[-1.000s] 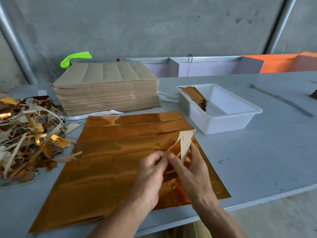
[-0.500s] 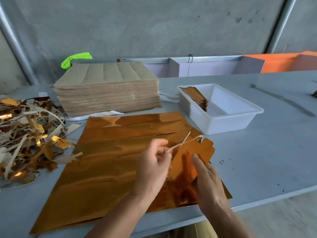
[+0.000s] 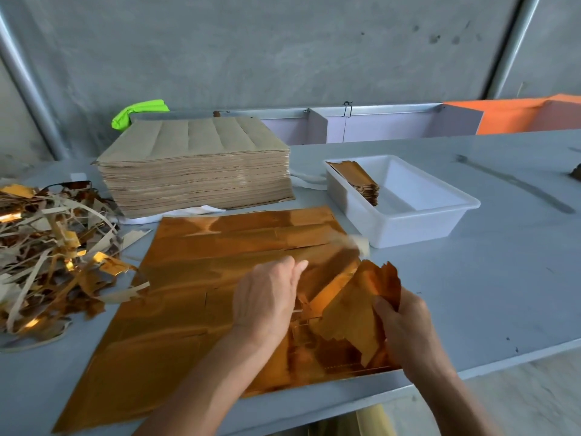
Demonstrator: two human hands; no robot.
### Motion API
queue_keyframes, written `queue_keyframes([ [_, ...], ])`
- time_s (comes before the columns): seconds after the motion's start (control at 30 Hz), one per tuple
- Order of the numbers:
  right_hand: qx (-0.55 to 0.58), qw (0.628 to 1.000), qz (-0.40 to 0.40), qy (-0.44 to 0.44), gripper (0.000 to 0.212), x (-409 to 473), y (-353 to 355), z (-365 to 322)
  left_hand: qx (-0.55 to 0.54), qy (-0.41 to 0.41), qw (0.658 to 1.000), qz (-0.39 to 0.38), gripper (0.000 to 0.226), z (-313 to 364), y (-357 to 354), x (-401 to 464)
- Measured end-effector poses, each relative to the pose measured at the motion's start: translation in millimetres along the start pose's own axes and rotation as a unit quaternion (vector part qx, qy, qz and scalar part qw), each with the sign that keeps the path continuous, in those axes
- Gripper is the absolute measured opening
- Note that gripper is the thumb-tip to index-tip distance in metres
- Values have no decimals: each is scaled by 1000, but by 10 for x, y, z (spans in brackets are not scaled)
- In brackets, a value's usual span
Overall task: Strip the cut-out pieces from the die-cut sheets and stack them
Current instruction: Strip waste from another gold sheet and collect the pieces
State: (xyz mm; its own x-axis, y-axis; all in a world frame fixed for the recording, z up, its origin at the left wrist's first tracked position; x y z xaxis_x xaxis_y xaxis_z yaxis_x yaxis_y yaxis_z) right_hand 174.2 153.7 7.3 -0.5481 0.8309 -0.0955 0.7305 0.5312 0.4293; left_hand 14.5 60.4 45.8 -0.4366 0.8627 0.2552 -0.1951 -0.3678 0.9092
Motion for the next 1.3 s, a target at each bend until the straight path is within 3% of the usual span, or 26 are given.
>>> queue_keyframes([
  [0.2,239,965,-13,-107,16,36,33,56,-78,63,995,11,37,-164,66,84],
  [0.3,302,945,30,-119,15,65,48,96,-125,91,988,20,39,-246,65,83],
  [0.47,114,989,84,-52,24,111,-45,31,-331,154,930,-48,34,-292,-15,98],
  [0.57,52,997,50,-15,30,194,-183,-83,-354,145,921,-74,22,-230,1,109],
  [0.63,12,999,31,21,32,238,-292,-196,-329,117,932,-95,26,-169,42,127],
  [0.77,-35,995,13,90,27,251,-479,-427,-229,28,967,-105,77,-16,150,190],
  [0.93,-65,992,-4,111,25,289,-552,-553,-153,9,984,88,100,108,455,424],
  [1.03,-92,990,-3,111,28,314,-556,-568,32,-30,983,181,90,173,618,600],
  [1.17,-132,984,3,117,31,327,-565,-607,226,-101,965,86,55,263,611,851],
  [1.3,-133,985,-6,110,32,345,-563,-620,240,-65,968,-25,18,296,525,1051],
])
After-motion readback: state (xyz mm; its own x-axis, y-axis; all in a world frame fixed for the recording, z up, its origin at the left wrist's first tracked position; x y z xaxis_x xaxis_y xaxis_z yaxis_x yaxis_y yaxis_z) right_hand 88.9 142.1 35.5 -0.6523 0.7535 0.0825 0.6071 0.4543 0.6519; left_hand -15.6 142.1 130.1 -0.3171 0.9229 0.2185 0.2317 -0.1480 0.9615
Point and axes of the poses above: each hand's wrist, its own x-axis towards the middle knuckle, its own y-axis out of the back of the hand, z = x × y, the point moved 2 cm from there along x, towards the middle knuckle, and after that the axes turned 15 degrees about -z, right-handed, at the moved point
